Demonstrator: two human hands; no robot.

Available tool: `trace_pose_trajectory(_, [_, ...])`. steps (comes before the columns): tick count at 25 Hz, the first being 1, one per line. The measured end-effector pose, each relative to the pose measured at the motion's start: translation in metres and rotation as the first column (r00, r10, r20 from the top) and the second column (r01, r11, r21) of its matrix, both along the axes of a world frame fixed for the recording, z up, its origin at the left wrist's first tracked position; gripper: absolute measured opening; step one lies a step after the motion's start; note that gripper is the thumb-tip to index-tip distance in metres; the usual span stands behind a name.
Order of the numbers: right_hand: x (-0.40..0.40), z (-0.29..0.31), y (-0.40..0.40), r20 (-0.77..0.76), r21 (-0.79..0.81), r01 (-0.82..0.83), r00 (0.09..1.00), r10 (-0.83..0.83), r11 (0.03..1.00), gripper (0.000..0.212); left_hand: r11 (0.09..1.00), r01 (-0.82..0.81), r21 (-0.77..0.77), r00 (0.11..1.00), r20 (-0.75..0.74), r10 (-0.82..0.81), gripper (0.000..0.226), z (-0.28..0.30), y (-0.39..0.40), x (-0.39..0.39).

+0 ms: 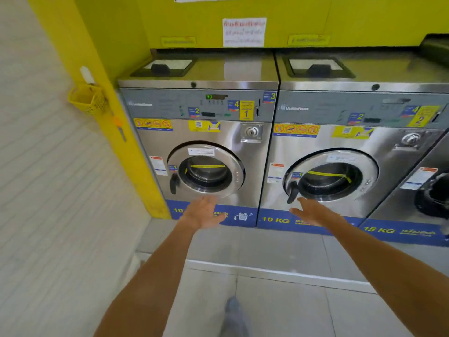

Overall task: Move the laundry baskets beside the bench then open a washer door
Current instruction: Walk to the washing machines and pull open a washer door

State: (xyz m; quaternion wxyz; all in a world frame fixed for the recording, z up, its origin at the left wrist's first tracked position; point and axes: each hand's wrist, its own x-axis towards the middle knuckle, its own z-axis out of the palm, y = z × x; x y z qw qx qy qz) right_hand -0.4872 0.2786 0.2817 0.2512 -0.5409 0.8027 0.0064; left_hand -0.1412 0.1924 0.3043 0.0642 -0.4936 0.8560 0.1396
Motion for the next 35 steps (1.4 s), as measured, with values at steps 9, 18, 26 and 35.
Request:
trace_pose_trajectory(9, [-0.126,-0.047,-0.135,0.022,0.027,0.196,0.980,-0.197,0.980,0.058,0.853,0.511,-0.105,0.853,0.185,-0.488,0.079,0.010,-0.188,-0.194])
trace_pose_trajectory(18, [-0.191,-0.132,-0.222,0.198,0.152,0.312,0.920,-0.338,0.938,0.045,0.725,0.688,-0.026,0.703,0.273,-0.657,0.084,-0.045,-0.244,-0.330])
trace_pose_trajectory(26, [-0.194,-0.178,-0.257,0.245,0.217,0.310,0.900,-0.359,0.926,0.036,0.821,0.571,-0.015,0.766,0.370,-0.526,0.094,-0.071,-0.262,-0.351])
trace_pose_trajectory(35, [-0.184,-0.195,-0.222,0.325,0.180,0.455,0.810,-0.489,0.872,0.040,0.842,0.539,0.027,0.772,0.383,-0.506,0.101,-0.072,-0.261,-0.352])
